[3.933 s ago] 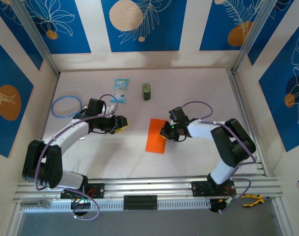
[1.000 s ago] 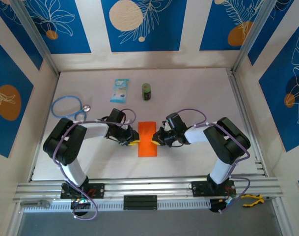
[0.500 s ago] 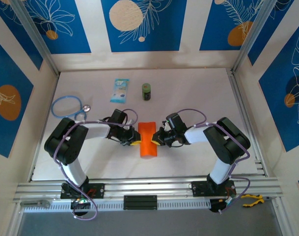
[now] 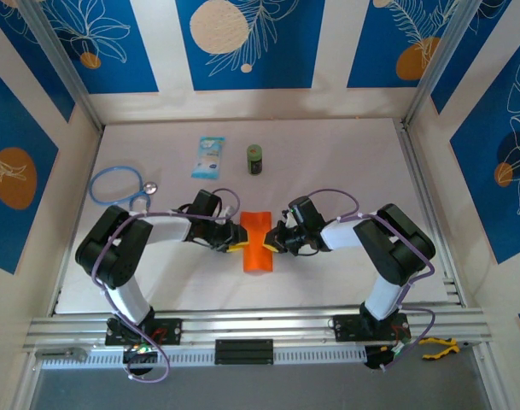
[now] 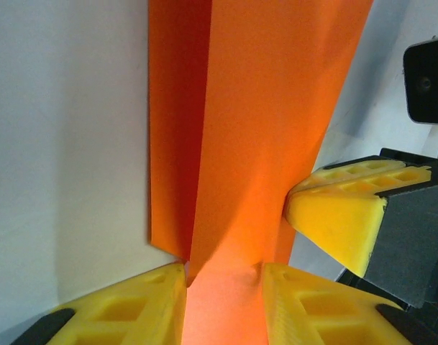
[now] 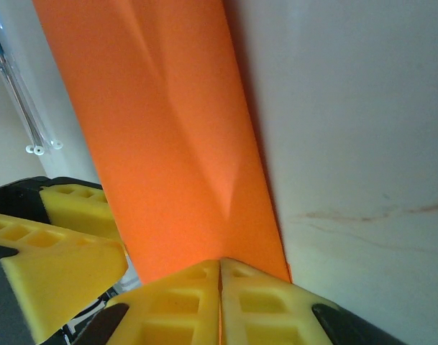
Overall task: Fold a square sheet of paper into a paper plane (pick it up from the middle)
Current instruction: Third fold the triangle at the center of the table.
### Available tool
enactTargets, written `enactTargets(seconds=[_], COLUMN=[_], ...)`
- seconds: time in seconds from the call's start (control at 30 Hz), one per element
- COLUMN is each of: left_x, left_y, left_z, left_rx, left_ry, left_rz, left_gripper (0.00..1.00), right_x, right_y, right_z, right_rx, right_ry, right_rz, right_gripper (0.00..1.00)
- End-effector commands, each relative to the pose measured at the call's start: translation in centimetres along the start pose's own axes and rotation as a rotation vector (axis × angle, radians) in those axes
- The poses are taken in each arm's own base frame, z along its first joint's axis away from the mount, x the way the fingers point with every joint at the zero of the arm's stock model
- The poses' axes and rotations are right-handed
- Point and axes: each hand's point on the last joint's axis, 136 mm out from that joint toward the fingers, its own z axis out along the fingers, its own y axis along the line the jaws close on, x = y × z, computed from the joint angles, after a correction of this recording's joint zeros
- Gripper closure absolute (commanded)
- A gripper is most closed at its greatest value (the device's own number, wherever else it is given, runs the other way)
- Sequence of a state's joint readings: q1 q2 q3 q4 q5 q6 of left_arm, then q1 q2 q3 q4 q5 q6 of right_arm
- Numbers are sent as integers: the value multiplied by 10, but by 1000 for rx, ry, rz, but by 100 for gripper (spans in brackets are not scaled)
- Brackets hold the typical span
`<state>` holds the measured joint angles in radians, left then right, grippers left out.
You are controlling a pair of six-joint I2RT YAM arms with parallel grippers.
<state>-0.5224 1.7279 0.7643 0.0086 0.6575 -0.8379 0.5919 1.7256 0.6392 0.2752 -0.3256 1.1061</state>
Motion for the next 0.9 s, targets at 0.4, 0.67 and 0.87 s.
enactTargets(seconds=[0.4, 0.67, 0.87], left_x=[-13, -14, -15], left_y=[-9, -9, -12], left_z=[-13, -16, -16], left_rx=[48, 57, 73], left_ry=[-129, -149, -156], left_rz=[38, 31, 30], left_gripper=[58, 62, 67], right_x=[14, 14, 15], right_y=[-38, -39, -40], right_z=[12, 12, 12], right_rx=[110, 111, 113], right_ry=[29, 28, 31], right_rz=[45, 46, 48], right_gripper=[92, 91, 91])
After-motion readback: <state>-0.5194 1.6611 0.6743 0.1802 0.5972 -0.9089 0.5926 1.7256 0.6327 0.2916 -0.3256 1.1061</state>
